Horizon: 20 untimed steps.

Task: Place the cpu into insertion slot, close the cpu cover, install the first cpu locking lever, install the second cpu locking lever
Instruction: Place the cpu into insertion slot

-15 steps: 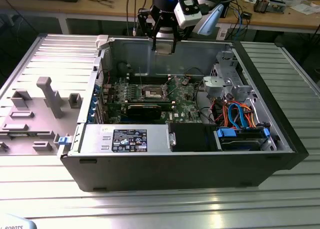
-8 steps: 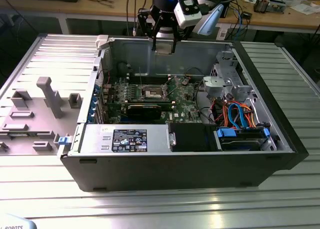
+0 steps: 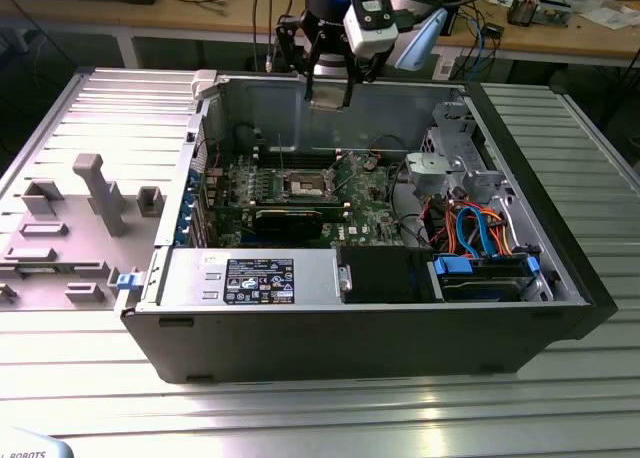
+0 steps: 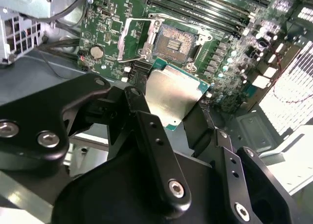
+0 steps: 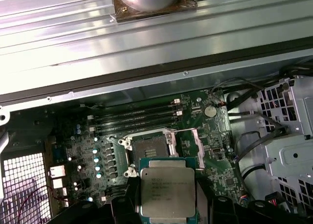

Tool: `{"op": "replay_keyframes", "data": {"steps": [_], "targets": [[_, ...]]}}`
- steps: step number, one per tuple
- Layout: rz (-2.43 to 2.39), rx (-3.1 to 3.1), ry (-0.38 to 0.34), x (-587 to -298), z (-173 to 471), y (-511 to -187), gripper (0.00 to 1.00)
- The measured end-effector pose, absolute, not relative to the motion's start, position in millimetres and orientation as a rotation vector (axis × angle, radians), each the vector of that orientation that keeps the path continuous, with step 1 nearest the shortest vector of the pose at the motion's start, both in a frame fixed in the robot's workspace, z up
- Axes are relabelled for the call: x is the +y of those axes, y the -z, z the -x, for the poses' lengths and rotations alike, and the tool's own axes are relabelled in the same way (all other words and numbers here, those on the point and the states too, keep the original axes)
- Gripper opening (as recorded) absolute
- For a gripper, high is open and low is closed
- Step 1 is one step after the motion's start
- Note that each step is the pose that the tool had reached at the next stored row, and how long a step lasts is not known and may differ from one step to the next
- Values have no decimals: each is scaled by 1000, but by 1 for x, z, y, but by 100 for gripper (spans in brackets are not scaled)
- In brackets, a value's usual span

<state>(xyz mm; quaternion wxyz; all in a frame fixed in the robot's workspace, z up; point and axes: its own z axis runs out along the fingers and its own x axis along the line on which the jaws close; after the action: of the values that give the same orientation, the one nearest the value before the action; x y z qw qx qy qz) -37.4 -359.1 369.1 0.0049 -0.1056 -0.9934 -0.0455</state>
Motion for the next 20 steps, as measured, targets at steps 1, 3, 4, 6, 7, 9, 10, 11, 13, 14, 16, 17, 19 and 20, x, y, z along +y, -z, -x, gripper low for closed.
{"op": "replay_keyframes", "data": {"steps": [1, 3, 4, 6, 7, 9, 10, 11, 13, 14, 16, 17, 19, 20], "targets": [[339, -3110, 143, -359, 37, -369, 55], [340, -3110, 142, -359, 37, -369, 55], [340, -3110, 143, -359, 37, -369, 55], [340, -3110, 143, -359, 37, -369, 55], [340, -3110, 142, -359, 37, -369, 55], [340, -3110, 142, -359, 37, -369, 55], [340, -3110, 143, -359, 37, -369, 55], [340, -3110, 142, -359, 37, -369, 55], [341, -3110, 143, -359, 37, -369, 55], [342, -3110, 142, -359, 37, -369, 55], [350, -3110, 143, -359, 37, -369, 55], [362, -3109, 143, -359, 37, -369, 55], [389, -3106, 143, -359, 37, -369, 55], [422, -3103, 143, -359, 37, -369, 55]]}}
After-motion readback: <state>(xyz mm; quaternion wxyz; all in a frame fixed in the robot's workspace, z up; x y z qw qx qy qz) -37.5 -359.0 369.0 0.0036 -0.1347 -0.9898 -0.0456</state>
